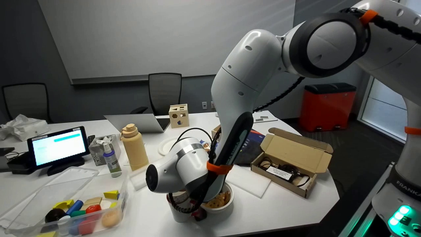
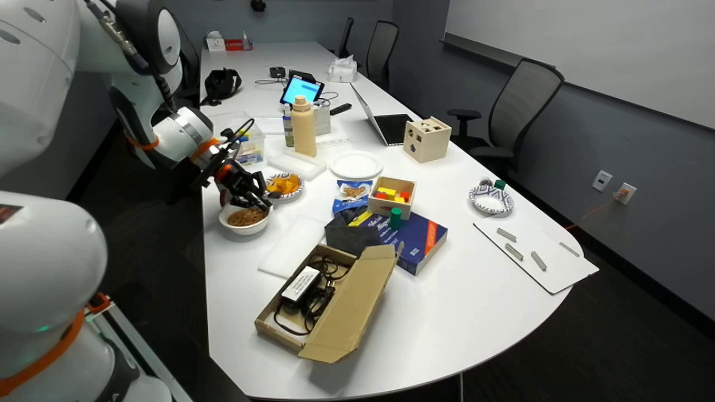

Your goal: Use the cake spatula to stir the contents in the white bowl.

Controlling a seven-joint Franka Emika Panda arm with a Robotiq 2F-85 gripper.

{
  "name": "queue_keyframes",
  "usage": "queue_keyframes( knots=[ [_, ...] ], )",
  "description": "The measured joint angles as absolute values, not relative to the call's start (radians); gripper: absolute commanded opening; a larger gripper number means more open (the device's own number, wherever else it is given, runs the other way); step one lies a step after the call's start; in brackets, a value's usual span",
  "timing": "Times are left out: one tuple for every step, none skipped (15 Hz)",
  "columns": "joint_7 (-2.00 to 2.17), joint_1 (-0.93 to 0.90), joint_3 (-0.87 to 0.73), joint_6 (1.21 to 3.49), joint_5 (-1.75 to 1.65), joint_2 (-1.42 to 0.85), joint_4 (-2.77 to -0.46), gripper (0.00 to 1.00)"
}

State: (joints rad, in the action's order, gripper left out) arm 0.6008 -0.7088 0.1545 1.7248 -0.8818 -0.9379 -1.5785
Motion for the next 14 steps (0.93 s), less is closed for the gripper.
queue_keyframes(
  knots=[
    [0.601,-0.713,0.154,1.725,-0.882,-0.942,-1.574,0.59],
    [0.6,-0.717,0.154,1.726,-0.882,-0.946,-1.57,0.66],
    [0.6,-0.721,0.154,1.727,-0.882,-0.949,-1.568,0.74],
    [0.6,-0.723,0.154,1.728,-0.882,-0.952,-1.565,0.81],
    [0.599,-0.726,0.154,1.728,-0.882,-0.954,-1.564,0.9],
    [0.598,-0.727,0.154,1.729,-0.882,-0.956,-1.562,0.97],
    [0.596,-0.727,0.154,1.729,-0.882,-0.959,-1.559,1.0],
    [0.594,-0.727,0.154,1.729,-0.882,-0.96,-1.556,1.0],
    [0.592,-0.727,0.153,1.729,-0.882,-0.96,-1.554,1.0],
    [0.59,-0.727,0.151,1.729,-0.882,-0.961,-1.552,1.0],
    [0.587,-0.727,0.149,1.729,-0.882,-0.961,-1.549,1.0],
    [0.585,-0.727,0.147,1.729,-0.882,-0.961,-1.547,1.0],
    [0.583,-0.727,0.144,1.729,-0.882,-0.961,-1.545,1.0],
    [0.583,-0.727,0.141,1.729,-0.882,-0.961,-1.544,1.0]
  ],
)
